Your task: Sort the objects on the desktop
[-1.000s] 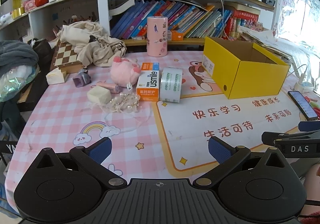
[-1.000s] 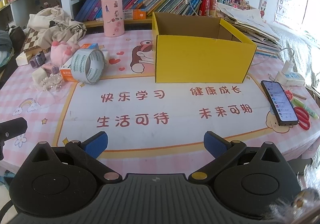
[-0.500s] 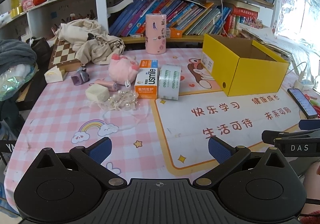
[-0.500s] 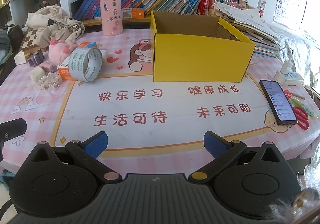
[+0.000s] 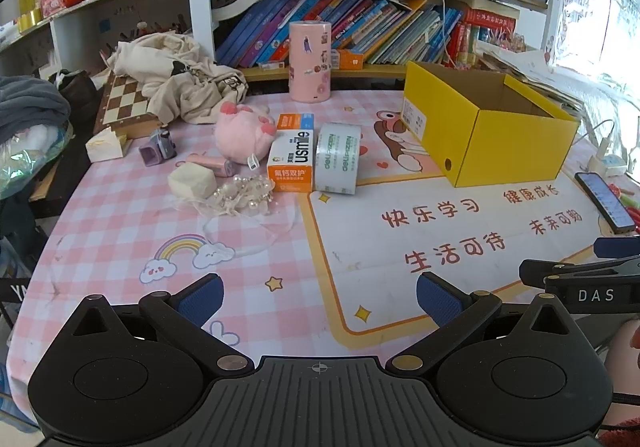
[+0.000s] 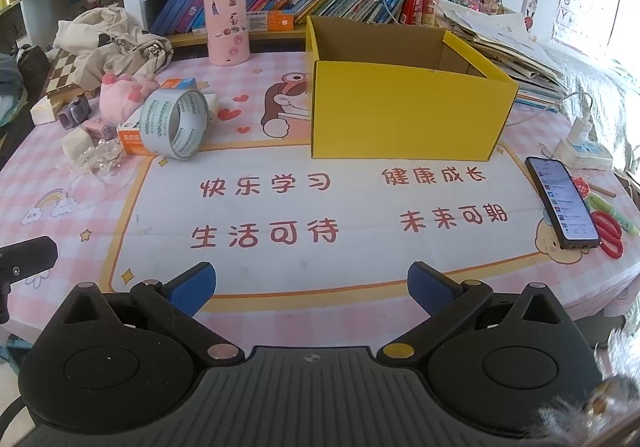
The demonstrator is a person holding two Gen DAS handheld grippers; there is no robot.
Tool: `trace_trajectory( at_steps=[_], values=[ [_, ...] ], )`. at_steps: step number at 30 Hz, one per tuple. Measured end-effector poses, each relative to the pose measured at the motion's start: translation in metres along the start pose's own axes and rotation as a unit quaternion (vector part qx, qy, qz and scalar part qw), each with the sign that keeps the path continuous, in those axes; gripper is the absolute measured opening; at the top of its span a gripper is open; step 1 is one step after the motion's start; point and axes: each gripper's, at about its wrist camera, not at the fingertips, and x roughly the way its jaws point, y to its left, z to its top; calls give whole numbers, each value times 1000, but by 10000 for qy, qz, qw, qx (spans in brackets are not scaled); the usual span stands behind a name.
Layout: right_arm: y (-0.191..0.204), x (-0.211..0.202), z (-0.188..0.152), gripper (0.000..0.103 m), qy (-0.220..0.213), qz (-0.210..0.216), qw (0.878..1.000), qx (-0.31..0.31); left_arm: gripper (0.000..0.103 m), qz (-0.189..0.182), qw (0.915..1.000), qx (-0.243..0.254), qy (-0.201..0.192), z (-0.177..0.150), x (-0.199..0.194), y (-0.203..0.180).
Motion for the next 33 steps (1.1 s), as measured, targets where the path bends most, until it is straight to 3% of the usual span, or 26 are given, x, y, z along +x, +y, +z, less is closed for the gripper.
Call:
trace_trajectory(
  at_steps=[33],
  values=[
    [-4, 2, -1, 103, 48, -8, 10000, 52, 103, -192, 9997, -94, 128, 9, 2, 6]
  ],
)
